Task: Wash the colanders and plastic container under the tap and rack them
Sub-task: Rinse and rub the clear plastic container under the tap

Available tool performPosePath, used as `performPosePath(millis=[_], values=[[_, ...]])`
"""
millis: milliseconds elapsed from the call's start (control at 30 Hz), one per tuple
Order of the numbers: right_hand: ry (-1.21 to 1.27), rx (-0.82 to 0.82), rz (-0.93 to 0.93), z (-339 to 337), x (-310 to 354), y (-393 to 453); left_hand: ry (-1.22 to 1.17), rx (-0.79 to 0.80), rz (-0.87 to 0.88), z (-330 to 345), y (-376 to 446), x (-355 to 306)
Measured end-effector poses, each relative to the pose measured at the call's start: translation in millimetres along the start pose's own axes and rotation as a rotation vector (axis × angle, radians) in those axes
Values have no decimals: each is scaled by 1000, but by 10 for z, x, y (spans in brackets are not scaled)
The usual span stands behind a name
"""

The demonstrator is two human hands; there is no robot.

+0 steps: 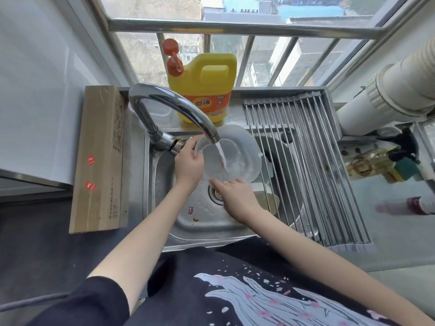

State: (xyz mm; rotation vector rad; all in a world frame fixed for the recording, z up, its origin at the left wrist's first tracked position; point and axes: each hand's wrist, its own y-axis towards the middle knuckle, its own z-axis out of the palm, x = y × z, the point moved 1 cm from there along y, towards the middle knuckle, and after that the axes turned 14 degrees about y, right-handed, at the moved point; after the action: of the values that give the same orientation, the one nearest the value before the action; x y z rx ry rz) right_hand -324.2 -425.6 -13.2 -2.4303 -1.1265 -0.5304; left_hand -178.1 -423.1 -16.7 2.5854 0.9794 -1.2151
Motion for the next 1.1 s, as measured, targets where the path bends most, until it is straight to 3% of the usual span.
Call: performPosePath(millis=[100, 167, 367, 467, 567, 633, 667, 733, 833, 1000, 1100], values=[[-149, -198, -115, -71, -196, -136, -56, 100, -12, 23, -26, -2], [-104, -239, -162, -128, -305, -203, -39, 150, 2, 30, -25, -21], [473, -239, 6, -230, -190, -282, -162, 332, -136, -78, -10, 95], [1046, -338, 284, -261, -170, -235, -91, 291, -155, -181, -29, 327], [1565, -491, 677, -115, -269, -82, -39, 259, -227, -253, -89, 601], [1950, -462, 1022, 90, -356, 39, -27, 236, -308, -287, -117, 781], [2061, -366, 1181, 184, -354, 63, -35, 229, -355, -300, -115, 870], [2108, -166, 1363, 272, -282, 62, -63, 236, -453, -328, -95, 993], [2111, -81, 1413, 278, -126, 9, -101, 313, -599, -385, -81, 1062], [2147, -148, 1363, 269, -126, -52, -426, 776, -802, -371, -251, 928], [2151, -238, 1288, 284, -276, -30, -631, 846, -803, -198, -267, 795]])
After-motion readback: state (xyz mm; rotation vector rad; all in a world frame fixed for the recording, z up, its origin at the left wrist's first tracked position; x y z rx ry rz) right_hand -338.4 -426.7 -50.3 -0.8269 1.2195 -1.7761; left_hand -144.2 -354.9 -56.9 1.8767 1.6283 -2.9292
